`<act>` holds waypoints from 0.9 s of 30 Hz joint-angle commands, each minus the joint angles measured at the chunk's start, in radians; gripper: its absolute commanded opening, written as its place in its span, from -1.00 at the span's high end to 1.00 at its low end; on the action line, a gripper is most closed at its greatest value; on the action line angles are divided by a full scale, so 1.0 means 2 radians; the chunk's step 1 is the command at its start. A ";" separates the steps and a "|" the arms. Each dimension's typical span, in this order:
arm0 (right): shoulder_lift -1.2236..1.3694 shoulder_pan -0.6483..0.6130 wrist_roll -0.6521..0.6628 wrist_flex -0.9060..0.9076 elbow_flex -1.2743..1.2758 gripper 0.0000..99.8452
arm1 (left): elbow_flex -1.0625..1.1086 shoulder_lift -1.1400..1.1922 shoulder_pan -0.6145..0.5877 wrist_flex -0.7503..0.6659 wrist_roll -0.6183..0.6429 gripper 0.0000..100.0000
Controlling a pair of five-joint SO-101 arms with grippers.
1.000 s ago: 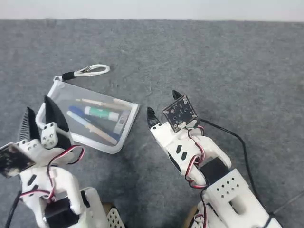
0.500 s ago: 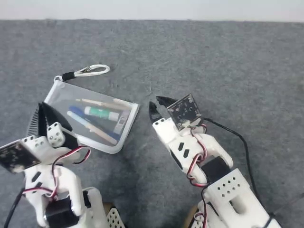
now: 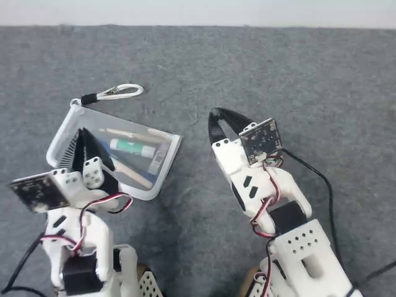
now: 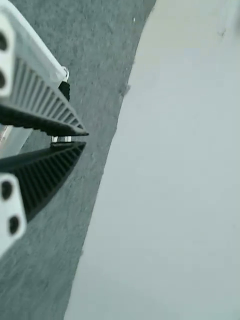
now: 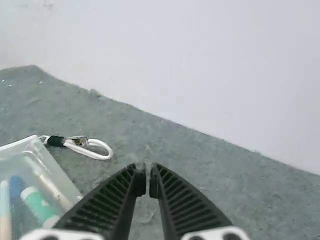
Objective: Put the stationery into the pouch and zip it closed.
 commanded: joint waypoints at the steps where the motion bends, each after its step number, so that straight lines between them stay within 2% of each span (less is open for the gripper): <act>1: -0.046 0.011 -0.003 -0.002 -0.006 0.99 | 0.016 0.000 0.024 -0.030 -0.008 0.98; 5: -0.091 0.010 0.004 0.049 -0.004 0.99 | 0.051 0.000 0.043 -0.072 -0.033 0.98; 11: -0.165 0.020 0.105 0.127 0.012 0.99 | 0.067 0.000 0.051 -0.088 -0.038 0.98; 22: -0.368 0.086 0.110 0.126 0.174 0.99 | 0.075 0.000 0.052 -0.088 -0.038 0.98; 27: -0.354 0.108 0.110 0.126 0.189 0.99 | 0.091 0.000 0.084 -0.090 -0.066 0.98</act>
